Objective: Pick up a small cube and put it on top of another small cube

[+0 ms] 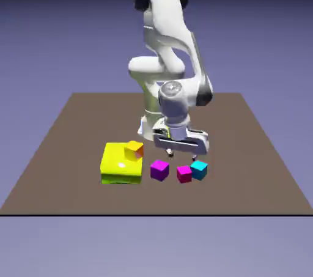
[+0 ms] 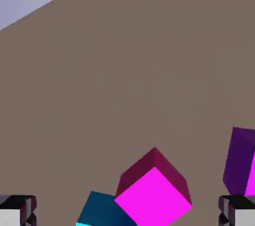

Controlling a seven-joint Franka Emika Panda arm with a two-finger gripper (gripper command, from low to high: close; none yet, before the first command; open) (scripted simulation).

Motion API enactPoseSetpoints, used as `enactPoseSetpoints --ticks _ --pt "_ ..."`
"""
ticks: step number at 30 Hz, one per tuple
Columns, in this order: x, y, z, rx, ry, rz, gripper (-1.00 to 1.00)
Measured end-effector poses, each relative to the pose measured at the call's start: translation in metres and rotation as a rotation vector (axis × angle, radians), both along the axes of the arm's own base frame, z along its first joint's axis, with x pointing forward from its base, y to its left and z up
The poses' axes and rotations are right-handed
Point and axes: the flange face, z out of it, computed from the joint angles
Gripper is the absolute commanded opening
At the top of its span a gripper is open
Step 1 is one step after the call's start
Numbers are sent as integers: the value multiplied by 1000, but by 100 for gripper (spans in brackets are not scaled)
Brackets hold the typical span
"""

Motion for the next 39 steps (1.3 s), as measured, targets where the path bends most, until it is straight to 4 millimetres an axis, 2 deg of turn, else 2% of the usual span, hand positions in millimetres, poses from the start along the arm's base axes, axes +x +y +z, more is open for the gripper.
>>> enactPoseSetpoints --ticks 3,4,8,9,11,16,25,34,36,39 --pt "-14 24 -31 49 187 -70 0" --pt "-14 24 -31 49 188 -70 0" --pt "-30 36 -82 50 188 -70 0" --pt "-35 39 -94 49 188 -70 -100" --pt "-35 39 -94 50 187 -70 -100" --pt "-14 23 -31 50 186 -64 -100" --pt "-15 -4 -9 -15 124 577 -100" --pt "-13 -39 23 -72 184 1178 -100" --pt "-13 -40 25 -75 191 1211 -100" --pt "-25 -51 -18 -77 191 1211 -100"
